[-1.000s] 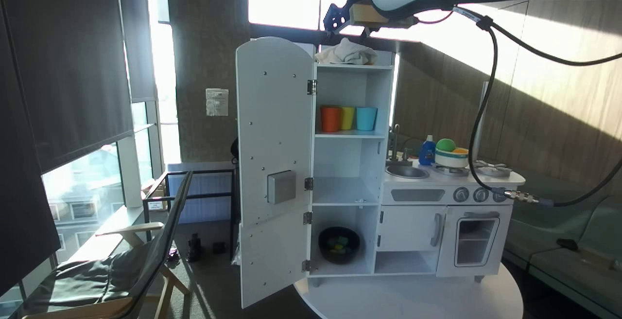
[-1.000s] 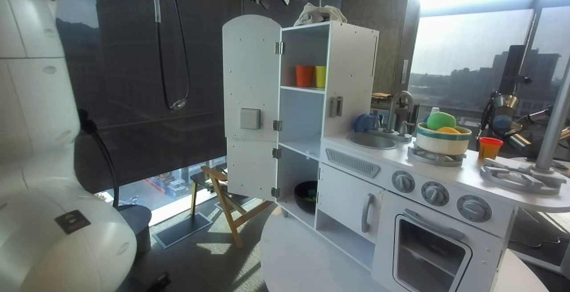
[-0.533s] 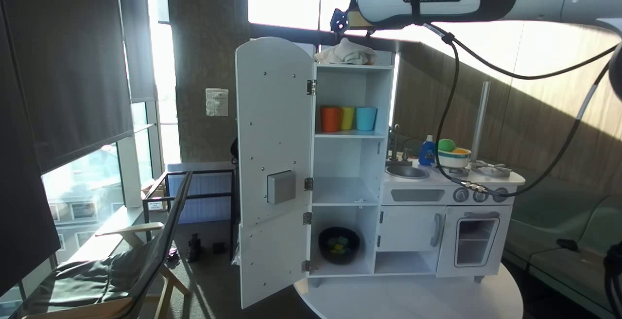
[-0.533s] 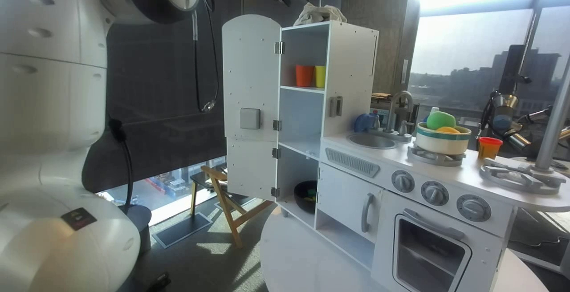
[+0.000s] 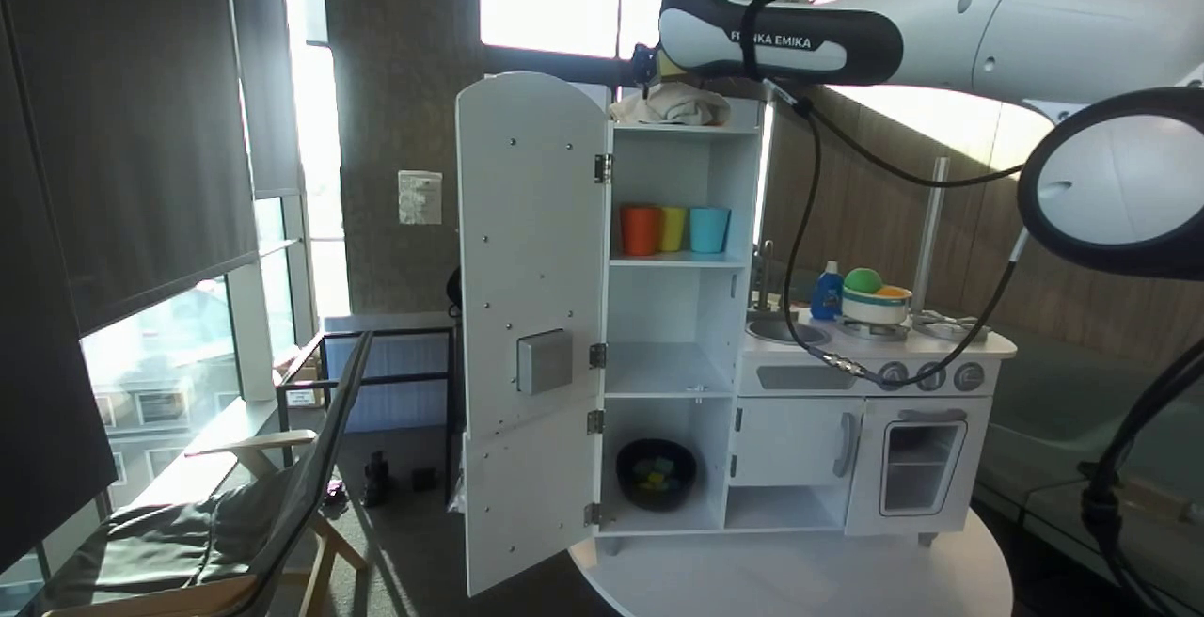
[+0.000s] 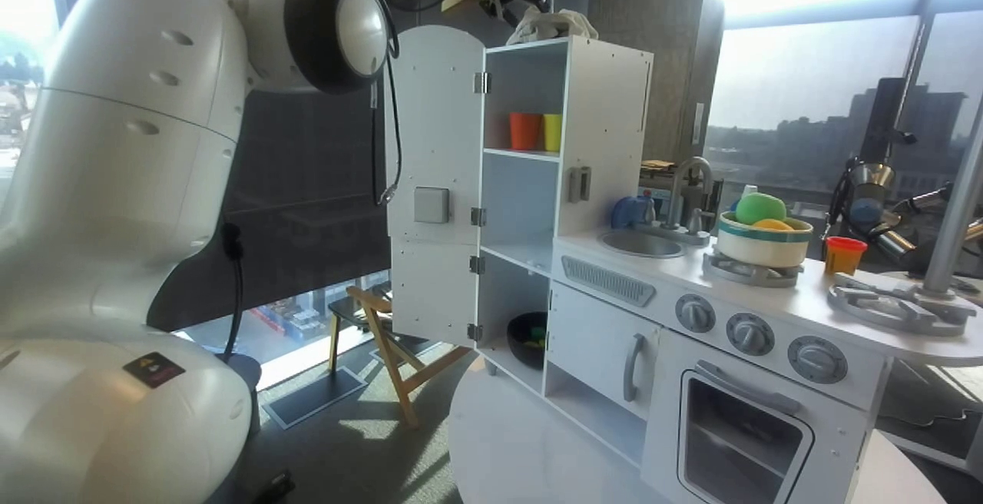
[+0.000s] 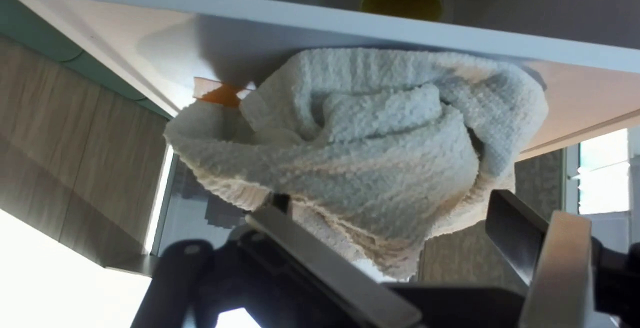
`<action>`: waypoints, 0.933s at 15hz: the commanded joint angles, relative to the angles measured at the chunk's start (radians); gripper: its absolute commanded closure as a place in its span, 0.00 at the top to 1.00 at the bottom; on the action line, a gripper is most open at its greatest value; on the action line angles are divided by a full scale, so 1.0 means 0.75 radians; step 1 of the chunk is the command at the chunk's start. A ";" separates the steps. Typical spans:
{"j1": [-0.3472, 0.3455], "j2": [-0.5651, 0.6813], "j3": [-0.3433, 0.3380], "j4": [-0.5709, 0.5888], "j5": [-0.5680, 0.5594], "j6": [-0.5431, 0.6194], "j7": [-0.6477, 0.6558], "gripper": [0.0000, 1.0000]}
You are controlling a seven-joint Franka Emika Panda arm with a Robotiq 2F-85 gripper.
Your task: Pick up the white cloth and put it into the sink and wipe it
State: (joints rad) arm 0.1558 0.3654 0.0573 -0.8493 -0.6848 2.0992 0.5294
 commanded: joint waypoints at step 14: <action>0.035 0.158 0.013 0.339 0.037 -0.267 0.009 0.05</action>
State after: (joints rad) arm 0.1611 0.4514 0.0739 -0.6853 -0.6553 1.9482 0.4977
